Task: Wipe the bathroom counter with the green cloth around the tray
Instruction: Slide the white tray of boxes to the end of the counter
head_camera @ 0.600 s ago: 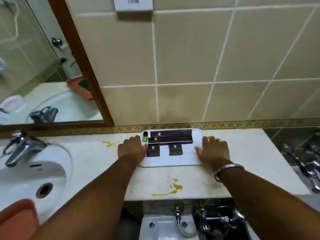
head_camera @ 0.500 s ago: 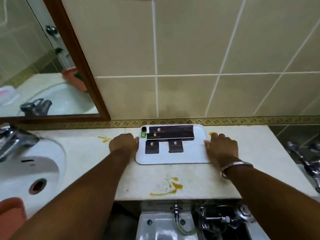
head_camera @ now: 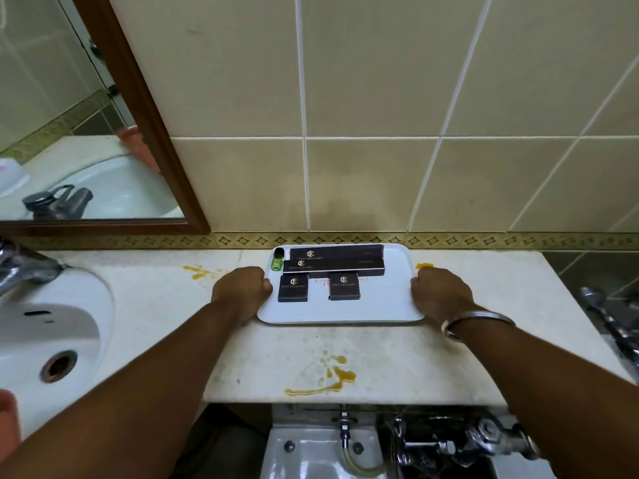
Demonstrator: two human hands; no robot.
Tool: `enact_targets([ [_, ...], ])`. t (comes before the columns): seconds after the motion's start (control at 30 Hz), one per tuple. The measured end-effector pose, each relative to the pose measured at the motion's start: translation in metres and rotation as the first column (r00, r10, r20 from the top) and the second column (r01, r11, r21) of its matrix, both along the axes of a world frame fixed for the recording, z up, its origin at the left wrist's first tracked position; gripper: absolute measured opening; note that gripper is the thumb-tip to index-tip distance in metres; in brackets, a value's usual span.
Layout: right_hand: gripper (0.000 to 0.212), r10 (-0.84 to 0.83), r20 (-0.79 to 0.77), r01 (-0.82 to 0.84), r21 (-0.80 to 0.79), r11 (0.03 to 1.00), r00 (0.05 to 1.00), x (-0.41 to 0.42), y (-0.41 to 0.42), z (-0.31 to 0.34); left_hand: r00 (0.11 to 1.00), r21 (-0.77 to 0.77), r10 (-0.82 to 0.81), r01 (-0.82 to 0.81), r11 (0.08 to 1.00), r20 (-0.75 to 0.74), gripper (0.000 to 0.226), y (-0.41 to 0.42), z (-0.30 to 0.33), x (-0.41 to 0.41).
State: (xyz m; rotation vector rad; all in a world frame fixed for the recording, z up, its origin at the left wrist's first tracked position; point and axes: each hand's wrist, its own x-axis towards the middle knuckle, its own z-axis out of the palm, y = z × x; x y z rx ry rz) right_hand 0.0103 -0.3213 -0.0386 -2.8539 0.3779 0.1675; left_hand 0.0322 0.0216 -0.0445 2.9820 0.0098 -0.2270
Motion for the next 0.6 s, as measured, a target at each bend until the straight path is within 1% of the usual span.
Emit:
enact_targets([
  [0.07,0.026,0.049,0.016,-0.05,0.07,0.996,0.999,-0.005,-0.006,0.01,0.999,-0.102,0.023,-0.018,0.995,0.047,0.029,0.003,0.004,-0.003],
  [0.13,0.033,0.089,-0.04,-0.078,0.216,0.973,0.995,-0.017,-0.011,0.02,0.998,-0.154,0.024,-0.015,0.988,0.057,0.031,0.006,0.012,-0.005],
  [0.2,0.034,0.063,-0.115,-0.01,0.412,0.911,0.991,-0.035,-0.015,0.028,0.996,-0.201,0.038,-0.023,0.979,0.075,0.035,0.005,0.02,-0.007],
  [0.3,0.027,-0.001,-0.22,0.133,0.583,0.801,0.975,-0.068,-0.021,0.036,0.993,-0.28,0.029,0.004,0.96,0.115,0.037,-0.008,0.028,-0.015],
  [0.37,0.024,-0.025,-0.235,0.174,0.64,0.748,0.972,-0.095,-0.03,0.039,0.987,-0.339,0.032,0.024,0.94,0.157,0.035,-0.025,0.032,-0.02],
  [0.43,0.028,-0.05,-0.25,0.208,0.658,0.724,0.967,-0.123,-0.043,0.04,0.986,-0.359,0.022,0.04,0.932,0.166,0.035,-0.049,0.035,-0.02],
  [0.5,0.036,-0.099,-0.293,0.279,0.674,0.684,0.951,-0.153,-0.058,0.037,0.99,-0.314,-0.013,0.058,0.948,0.143,0.039,-0.081,0.035,-0.018],
  [0.6,0.036,-0.269,-0.344,0.437,0.691,0.576,0.9,-0.193,-0.092,0.03,0.991,-0.262,-0.06,0.09,0.961,0.119,0.041,-0.145,0.032,-0.016],
])
